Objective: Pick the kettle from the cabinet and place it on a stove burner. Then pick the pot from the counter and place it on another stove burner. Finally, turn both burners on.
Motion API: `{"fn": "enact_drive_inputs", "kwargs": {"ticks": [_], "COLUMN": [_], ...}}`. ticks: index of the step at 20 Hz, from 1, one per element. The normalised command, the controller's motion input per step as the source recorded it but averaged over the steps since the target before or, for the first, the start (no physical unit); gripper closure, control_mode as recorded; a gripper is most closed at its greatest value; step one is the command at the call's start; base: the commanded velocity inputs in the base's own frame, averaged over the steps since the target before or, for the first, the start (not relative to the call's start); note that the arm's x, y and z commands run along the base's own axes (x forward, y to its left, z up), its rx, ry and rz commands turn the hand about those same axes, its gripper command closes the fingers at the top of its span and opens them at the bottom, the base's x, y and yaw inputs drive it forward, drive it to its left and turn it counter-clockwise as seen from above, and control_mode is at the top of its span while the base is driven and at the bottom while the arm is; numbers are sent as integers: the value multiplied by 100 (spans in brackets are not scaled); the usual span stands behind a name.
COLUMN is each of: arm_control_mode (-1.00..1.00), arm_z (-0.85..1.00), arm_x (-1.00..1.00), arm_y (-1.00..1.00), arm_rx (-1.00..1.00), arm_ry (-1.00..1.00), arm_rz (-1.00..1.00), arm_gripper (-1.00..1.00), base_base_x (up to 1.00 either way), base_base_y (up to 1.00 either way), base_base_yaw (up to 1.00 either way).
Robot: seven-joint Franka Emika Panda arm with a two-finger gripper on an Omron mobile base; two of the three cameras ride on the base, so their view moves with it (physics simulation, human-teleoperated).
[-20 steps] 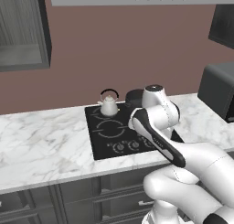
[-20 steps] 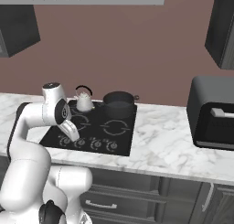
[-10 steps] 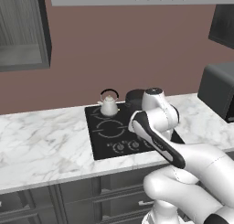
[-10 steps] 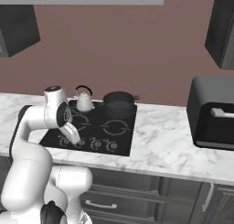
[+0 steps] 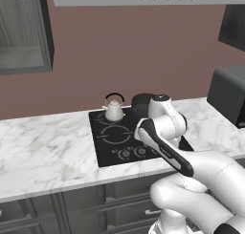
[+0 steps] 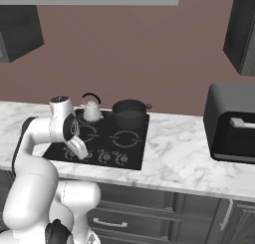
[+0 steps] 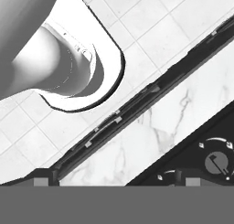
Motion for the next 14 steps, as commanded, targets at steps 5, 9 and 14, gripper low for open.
{"fn": "enact_drive_inputs", "kwargs": {"ticks": [5, 9, 14], "arm_control_mode": [-100, -100, -100], "arm_z": [-7, -8, -12], "arm_x": [11, 13, 14], "arm_y": [0, 0, 0], "arm_rx": [0, 0, 0], "arm_ry": [0, 0, 0], "arm_rz": [-3, -4, -5], "arm_gripper": [-100, -100, -100], "base_base_x": [0, 0, 0], "base_base_y": [0, 0, 0], "base_base_yaw": [0, 0, 0]}}
